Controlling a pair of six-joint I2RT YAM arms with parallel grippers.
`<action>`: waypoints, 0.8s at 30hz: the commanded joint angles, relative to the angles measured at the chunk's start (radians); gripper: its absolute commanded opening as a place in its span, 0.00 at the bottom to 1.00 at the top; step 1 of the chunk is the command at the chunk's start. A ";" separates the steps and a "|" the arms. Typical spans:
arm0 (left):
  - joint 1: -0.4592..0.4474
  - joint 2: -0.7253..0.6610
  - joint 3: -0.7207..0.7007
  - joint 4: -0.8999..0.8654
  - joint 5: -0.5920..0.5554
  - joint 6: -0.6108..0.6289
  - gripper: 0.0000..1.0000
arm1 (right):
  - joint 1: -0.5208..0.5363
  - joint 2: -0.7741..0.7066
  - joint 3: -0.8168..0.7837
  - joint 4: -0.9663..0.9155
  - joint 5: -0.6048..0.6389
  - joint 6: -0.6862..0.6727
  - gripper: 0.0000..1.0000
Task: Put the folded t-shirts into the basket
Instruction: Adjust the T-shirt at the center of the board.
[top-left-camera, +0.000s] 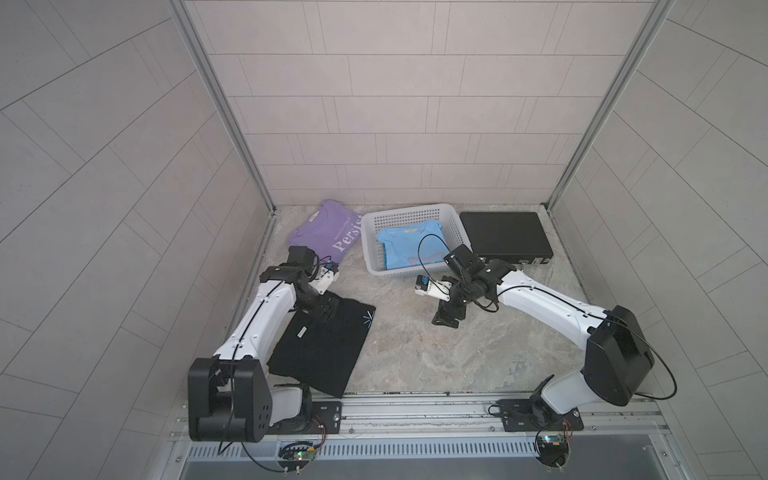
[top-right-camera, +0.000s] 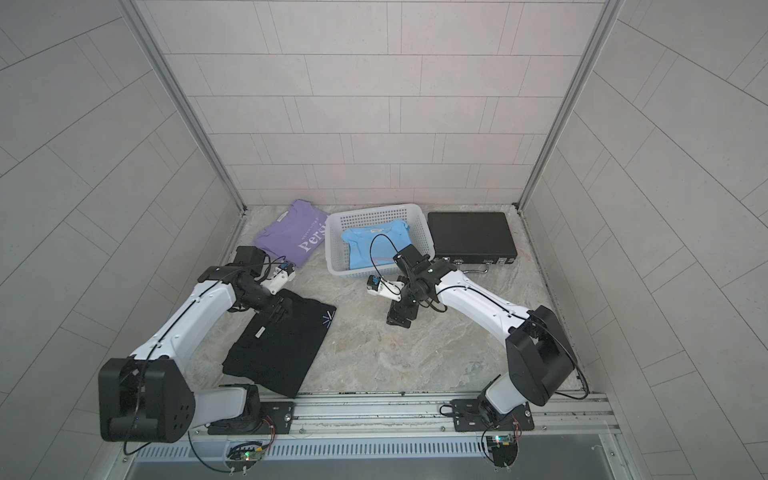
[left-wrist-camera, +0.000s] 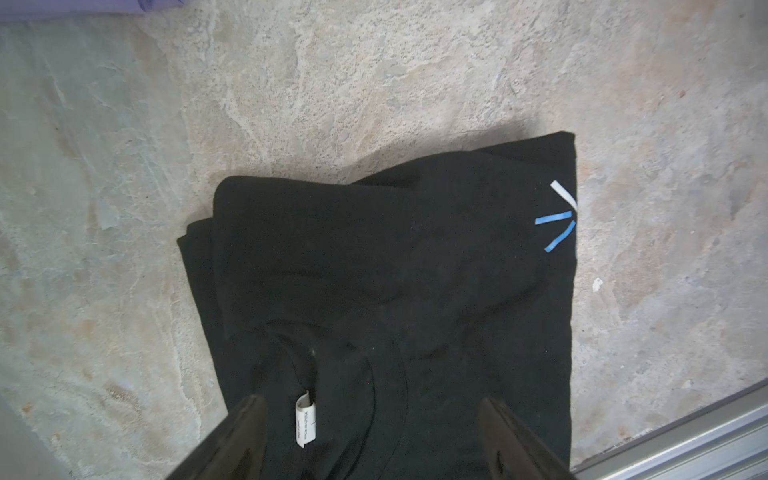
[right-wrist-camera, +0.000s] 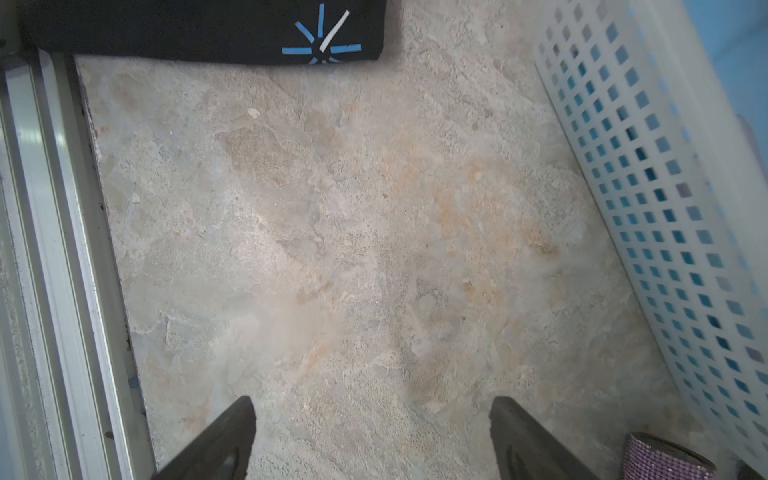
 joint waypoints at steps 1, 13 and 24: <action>0.030 0.067 0.020 0.029 0.011 0.001 0.82 | 0.004 0.026 0.021 0.066 0.041 0.105 0.90; 0.072 0.284 0.048 0.134 0.012 -0.062 0.77 | 0.218 0.223 0.165 0.306 0.004 0.437 0.78; 0.119 0.293 0.036 0.196 0.072 -0.113 0.79 | 0.277 0.510 0.369 0.346 0.102 0.524 0.72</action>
